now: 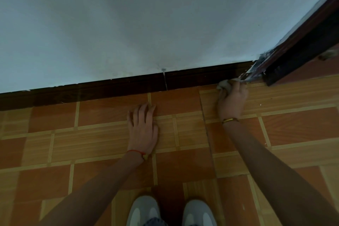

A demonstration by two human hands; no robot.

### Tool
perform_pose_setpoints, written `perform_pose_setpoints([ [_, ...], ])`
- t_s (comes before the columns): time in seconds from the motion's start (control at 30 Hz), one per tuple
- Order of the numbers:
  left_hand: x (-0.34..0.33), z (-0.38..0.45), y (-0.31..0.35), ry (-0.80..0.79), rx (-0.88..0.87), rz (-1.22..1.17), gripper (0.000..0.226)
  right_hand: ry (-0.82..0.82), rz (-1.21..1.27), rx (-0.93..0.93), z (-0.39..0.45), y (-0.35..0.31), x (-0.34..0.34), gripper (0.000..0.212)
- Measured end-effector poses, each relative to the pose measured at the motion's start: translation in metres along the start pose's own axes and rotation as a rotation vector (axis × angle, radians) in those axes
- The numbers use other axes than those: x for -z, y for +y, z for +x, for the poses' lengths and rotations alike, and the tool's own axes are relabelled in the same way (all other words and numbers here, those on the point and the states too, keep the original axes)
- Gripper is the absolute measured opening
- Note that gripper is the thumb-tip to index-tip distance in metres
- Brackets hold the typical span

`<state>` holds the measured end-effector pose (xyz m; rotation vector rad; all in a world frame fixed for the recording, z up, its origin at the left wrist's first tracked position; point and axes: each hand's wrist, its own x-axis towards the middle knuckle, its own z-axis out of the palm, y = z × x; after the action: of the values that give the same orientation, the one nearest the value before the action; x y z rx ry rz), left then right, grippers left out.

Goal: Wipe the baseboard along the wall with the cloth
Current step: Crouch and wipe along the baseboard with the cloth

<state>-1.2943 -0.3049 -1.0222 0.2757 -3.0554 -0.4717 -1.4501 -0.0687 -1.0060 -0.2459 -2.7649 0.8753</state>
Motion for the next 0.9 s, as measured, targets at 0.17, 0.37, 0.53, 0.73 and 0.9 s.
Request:
perform_pose_setpoints([
  [0.17,0.0,0.005,-0.003,0.012,-0.009,0.038,0.054,-0.112,0.052,0.237,-0.031,-0.027,-0.019,0.025],
  [0.37,0.009,0.005,-0.018,0.026,-0.014,0.034,0.052,-0.118,-0.008,0.379,-0.026,-0.017,-0.014,0.025],
  [0.53,0.016,-0.005,-0.048,0.042,0.04,0.047,0.052,-0.03,0.04,0.088,-0.022,-0.019,-0.015,0.032],
  [0.73,0.021,-0.014,-0.065,0.055,0.146,0.018,0.049,-0.115,0.141,0.163,-0.06,-0.07,-0.047,0.028],
  [0.9,0.022,-0.02,-0.072,0.061,0.183,-0.01,0.05,-0.154,0.177,0.206,-0.088,-0.103,-0.073,0.029],
])
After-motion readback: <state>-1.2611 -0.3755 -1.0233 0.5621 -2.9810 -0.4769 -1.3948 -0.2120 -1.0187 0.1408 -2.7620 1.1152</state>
